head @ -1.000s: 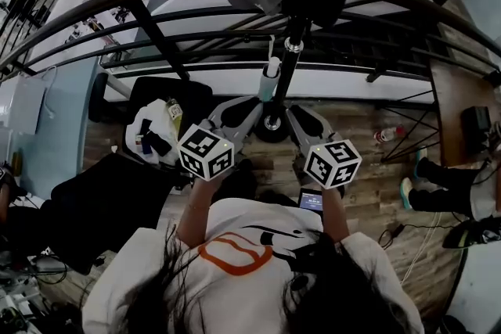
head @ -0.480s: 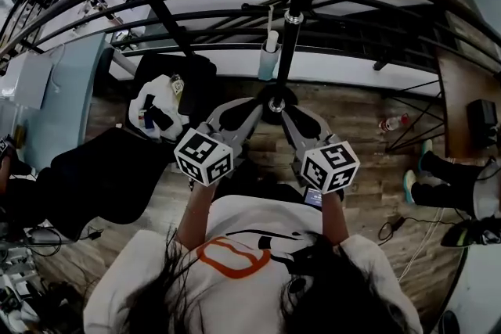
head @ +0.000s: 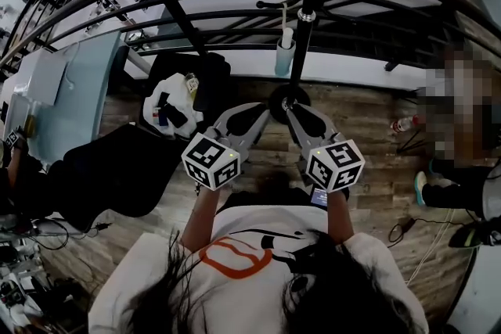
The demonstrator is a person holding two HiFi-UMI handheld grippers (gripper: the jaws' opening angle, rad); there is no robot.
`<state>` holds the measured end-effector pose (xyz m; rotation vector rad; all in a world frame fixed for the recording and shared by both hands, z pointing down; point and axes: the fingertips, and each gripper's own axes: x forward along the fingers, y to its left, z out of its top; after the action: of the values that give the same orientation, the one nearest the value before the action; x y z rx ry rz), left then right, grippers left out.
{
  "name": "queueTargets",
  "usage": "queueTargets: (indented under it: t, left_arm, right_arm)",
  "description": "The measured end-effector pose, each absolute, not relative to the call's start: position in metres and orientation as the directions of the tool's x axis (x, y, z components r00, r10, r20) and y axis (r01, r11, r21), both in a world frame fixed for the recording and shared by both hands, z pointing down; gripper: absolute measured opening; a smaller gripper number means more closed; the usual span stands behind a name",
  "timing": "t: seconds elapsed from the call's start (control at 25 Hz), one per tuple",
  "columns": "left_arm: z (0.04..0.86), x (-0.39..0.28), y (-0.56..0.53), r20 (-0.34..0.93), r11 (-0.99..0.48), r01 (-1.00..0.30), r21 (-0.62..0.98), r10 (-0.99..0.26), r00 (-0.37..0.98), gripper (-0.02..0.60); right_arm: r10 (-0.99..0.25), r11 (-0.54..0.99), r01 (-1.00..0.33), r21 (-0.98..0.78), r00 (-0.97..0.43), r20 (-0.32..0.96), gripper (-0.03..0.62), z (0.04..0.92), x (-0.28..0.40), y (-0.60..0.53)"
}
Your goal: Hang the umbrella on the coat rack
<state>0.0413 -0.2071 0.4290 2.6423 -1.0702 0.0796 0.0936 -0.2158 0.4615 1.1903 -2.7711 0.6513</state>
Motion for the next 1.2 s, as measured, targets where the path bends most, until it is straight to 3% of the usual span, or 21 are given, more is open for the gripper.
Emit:
queueTargets:
  t: [0.48, 1.2]
  left_arm:
    - [0.419, -0.019, -0.151, 0.164, -0.675, -0.703, 0.222, -0.685, 0.710, 0.023]
    - [0.440, -0.106, -0.010, 0.158, -0.652, -0.694, 0.306, -0.684, 0.712, 0.023]
  right_arm:
    - [-0.670, 0.629, -0.698, -0.342, -0.710, 0.218, 0.069, 0.450, 0.032, -0.173]
    - [-0.678, 0.615, -0.722, -0.317, -0.690, 0.255, 0.069, 0.461, -0.048, -0.025]
